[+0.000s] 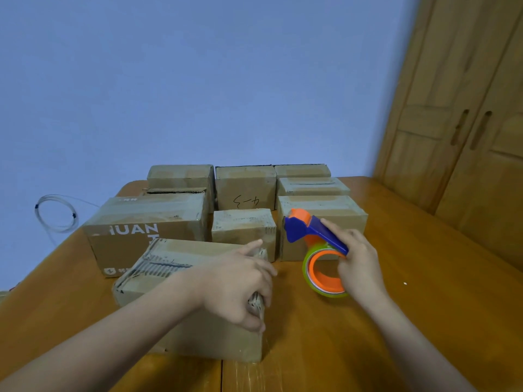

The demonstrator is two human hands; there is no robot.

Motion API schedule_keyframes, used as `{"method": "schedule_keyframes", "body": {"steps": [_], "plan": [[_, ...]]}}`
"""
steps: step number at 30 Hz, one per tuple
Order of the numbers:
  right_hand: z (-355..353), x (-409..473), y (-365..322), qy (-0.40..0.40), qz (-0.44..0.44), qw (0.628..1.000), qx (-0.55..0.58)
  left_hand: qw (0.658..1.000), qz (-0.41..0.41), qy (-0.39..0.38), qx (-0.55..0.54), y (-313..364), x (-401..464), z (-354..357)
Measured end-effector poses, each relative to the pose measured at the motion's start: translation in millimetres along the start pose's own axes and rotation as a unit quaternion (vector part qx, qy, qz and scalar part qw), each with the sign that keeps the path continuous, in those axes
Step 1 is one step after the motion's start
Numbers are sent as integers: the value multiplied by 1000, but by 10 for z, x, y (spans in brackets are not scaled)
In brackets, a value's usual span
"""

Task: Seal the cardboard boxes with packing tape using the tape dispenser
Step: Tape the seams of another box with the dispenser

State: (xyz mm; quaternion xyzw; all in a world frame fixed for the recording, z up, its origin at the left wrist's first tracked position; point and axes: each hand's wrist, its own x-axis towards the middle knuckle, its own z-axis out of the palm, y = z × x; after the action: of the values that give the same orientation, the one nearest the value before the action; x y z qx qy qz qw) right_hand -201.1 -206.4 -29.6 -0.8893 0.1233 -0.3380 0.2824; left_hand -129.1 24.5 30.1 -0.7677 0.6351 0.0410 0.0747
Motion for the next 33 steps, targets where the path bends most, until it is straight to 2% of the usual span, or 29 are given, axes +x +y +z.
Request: {"method": "schedule_keyframes", "body": {"steps": [5, 17, 21, 24, 29, 33], "plan": [[-28, 52, -42, -17, -7, 1000, 18, 1000, 17, 5, -6, -1, 49, 5], [-88, 140, -182, -30, -36, 996, 69, 999, -14, 26, -27, -6, 90, 44], [-86, 125, -185, -24, -33, 997, 69, 996, -82, 29, 19, 17, 115, 46], [-107, 135, -219, -26, -29, 998, 59, 988, -153, 25, -3, 12, 183, 34], [-161, 210, -303, -14, -38, 997, 67, 974, -225, 12, -14, -17, 324, 6], [-205, 266, -397, -8, -41, 996, 83, 948, -315, 43, -30, -99, 455, -4]]}}
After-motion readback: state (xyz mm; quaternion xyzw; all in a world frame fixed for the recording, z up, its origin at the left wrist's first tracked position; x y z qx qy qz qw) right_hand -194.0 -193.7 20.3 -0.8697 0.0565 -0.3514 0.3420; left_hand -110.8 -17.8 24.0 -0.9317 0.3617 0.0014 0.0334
